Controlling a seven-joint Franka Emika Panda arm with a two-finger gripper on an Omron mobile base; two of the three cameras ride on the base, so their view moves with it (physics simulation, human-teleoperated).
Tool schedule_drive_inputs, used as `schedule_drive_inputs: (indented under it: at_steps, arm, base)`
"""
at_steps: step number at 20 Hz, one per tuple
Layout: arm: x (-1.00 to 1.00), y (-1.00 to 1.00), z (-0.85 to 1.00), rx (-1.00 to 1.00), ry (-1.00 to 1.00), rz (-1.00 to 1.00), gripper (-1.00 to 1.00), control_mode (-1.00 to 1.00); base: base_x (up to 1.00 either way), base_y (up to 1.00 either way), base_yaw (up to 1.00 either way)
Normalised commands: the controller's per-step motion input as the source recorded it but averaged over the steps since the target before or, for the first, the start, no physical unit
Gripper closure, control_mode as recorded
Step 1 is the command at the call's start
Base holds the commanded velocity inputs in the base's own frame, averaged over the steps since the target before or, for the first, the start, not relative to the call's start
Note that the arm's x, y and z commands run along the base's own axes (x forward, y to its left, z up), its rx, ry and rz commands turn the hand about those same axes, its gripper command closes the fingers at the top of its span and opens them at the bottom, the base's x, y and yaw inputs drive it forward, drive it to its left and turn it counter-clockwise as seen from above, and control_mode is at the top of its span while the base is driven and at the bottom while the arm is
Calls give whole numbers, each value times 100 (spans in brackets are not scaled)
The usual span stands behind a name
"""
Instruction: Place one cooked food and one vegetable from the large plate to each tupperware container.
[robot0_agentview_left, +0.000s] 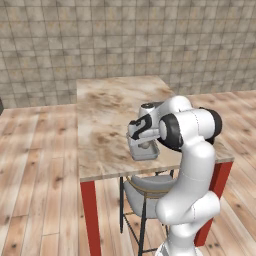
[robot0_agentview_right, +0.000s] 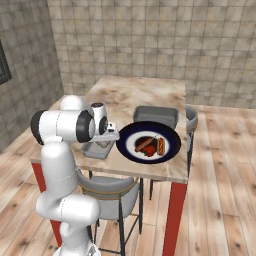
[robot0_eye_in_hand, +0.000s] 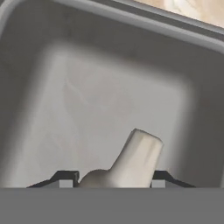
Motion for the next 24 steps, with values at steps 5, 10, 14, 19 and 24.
schedule_drive_inputs:
  at_steps: [5,10,14,19,24]
  arm:
    - [0,0,0,0,0,0,-100,-100]
    - [0,0,14,-1,5,0,-100,-100]
    - [0,0,20,-8,0,0,-100,-100]
    - [-3,0,45,-2,0,1,-100,-100]
    - [-4,-22,58,0,2,0,-100,-100]
  base:
    - [0,0,0]
    - [0,0,0]
    - [0,0,0]
    - [0,0,0]
    - [0,0,0]
